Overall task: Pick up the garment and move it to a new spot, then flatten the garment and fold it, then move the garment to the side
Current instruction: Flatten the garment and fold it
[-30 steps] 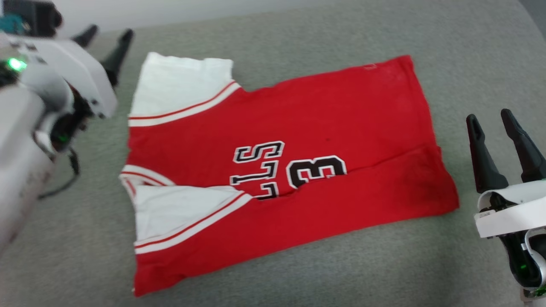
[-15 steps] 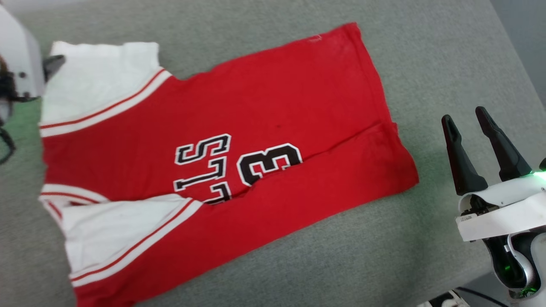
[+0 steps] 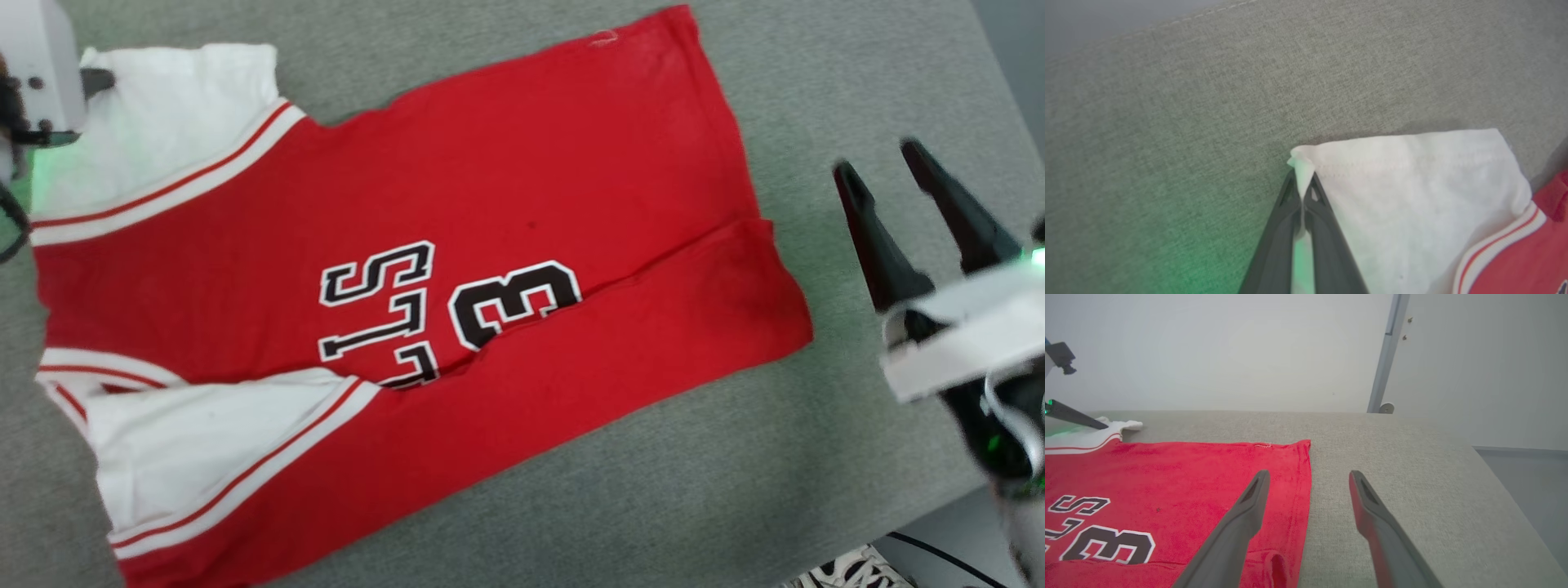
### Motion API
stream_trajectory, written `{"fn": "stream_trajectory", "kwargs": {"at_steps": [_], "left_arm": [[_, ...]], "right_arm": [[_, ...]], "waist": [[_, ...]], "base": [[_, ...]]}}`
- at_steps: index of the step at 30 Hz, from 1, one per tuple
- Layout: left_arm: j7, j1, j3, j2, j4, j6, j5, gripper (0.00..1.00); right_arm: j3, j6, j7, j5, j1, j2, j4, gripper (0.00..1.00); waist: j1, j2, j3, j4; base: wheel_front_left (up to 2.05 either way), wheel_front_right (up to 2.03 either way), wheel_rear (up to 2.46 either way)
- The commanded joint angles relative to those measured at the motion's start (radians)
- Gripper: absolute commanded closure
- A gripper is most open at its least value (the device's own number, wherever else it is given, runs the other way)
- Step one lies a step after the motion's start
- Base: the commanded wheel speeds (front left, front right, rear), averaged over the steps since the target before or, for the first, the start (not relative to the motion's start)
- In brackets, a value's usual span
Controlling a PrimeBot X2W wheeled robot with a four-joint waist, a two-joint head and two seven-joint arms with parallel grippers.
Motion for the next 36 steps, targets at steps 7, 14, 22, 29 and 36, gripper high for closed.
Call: {"fn": "stream_trajectory", "kwargs": {"at_steps": [7, 14, 22, 29, 36], "left_arm": [[0.003, 0.015, -0.031, -0.052, -0.043, -0.005, -0.007, 1.0], [-0.017, -0.004, -0.042, -0.081, -0.097, -0.005, -0.022, 1.0], [-0.038, -0.04, -0.074, -0.087, -0.147, -0.002, -0.017, 1.0], [-0.058, -0.04, -0.09, -0.107, -0.19, -0.002, -0.052, 1.0], [-0.201, -0.015, -0.065, -0.11, -0.248, -0.002, -0.098, 1.0]], "right_arm": [[0.135, -0.002, 0.299, 0.082, -0.288, -0.083, 0.126, 0.0], [0.227, -0.002, 0.566, 0.176, -0.567, -0.11, 0.399, 0.0], [0.304, -0.002, 0.655, 0.193, -0.754, -0.095, 0.637, 0.0], [0.376, -0.001, 0.713, 0.243, -0.808, -0.08, 0.742, 1.0], [0.405, -0.002, 0.607, 0.296, -0.789, -0.132, 0.738, 1.0]], "waist": [[0.0, -0.0001, 0.024, 0.077], [0.0, -0.0001, 0.053, 0.149], [0.0, -0.0001, 0.094, 0.201], [0.0, -0.0001, 0.102, 0.216], [0.0, -0.0001, 0.021, 0.253]], "base": [[0.0, 0.0, 0.0], [0.0, 0.0, 0.0], [0.0, 0.0, 0.0], [0.0, 0.0, 0.0], [0.0, 0.0, 0.0]]}}
